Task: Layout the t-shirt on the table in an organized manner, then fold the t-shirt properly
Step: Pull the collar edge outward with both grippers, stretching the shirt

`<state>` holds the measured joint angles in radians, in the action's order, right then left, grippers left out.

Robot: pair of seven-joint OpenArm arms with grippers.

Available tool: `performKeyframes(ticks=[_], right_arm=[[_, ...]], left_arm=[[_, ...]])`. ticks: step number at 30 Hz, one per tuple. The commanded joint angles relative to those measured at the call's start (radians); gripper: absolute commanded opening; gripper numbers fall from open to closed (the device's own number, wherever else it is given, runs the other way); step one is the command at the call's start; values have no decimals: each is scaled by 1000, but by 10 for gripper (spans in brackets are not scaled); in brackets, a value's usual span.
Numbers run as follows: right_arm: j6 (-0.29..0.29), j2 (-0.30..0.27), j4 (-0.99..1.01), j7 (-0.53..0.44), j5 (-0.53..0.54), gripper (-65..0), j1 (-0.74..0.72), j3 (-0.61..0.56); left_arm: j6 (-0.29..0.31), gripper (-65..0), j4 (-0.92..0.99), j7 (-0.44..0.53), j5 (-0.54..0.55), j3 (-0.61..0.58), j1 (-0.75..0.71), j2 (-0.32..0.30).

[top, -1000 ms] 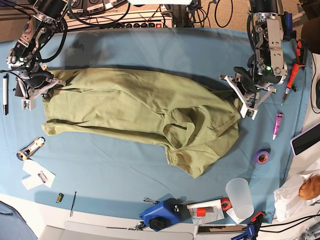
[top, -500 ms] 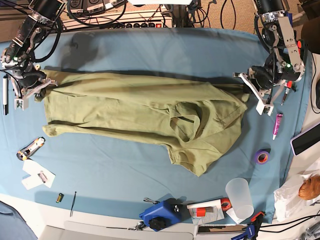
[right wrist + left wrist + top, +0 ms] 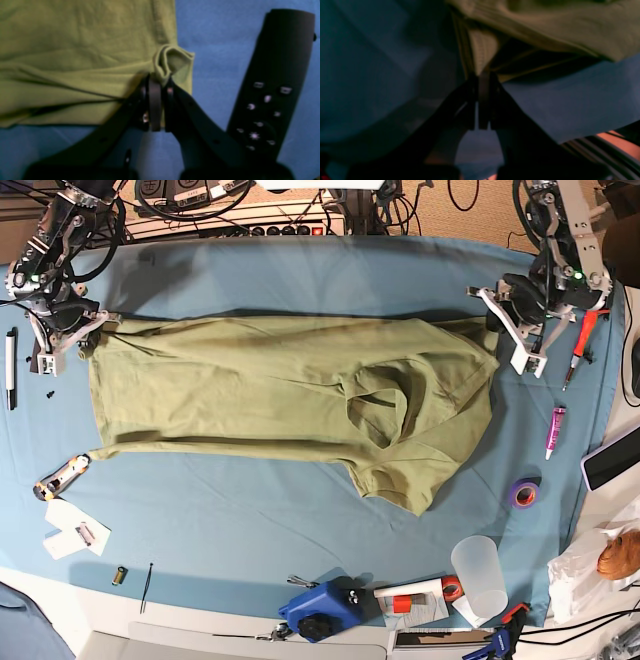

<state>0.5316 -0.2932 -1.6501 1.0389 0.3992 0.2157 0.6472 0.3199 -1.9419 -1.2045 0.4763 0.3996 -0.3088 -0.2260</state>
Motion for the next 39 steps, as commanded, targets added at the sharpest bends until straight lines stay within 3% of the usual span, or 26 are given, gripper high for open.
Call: performKeyframes(ticks=[1, 11, 15, 19, 28, 31, 35, 36, 39], right_arm=[[-5, -20, -16, -20, 16, -650, -6, 16], [3, -20, -16, 11, 31, -650, 0, 17], [3, -21, -17, -16, 30, -650, -23, 17], [5, -23, -17, 56, 31, -650, -90, 16], [8, -23, -17, 14, 30, -650, -130, 16], [54, -23, -17, 33, 31, -650, -130, 16], [82, -23, -17, 27, 31, -445, -130, 16], [81, -23, -17, 8, 31, -416, -135, 16], [36, -23, -17, -74, 43, -414, -164, 16]], left_arm=[[0, -650, -18, -1, -5, 5, 3, -25], [22, -650, -18, 21, 0, 5, -25, -126], [22, -650, -18, 26, 0, 5, -26, -140], [22, -650, -18, 27, 0, 5, -24, -143], [22, -650, -18, 34, 0, 5, -24, -143], [22, -650, -18, 39, 0, 5, -24, -143], [22, -650, -18, 39, 0, 5, -24, -143], [22, -650, -18, 39, 0, 5, -24, -143], [22, -650, -18, 52, 0, 5, -24, -143]])
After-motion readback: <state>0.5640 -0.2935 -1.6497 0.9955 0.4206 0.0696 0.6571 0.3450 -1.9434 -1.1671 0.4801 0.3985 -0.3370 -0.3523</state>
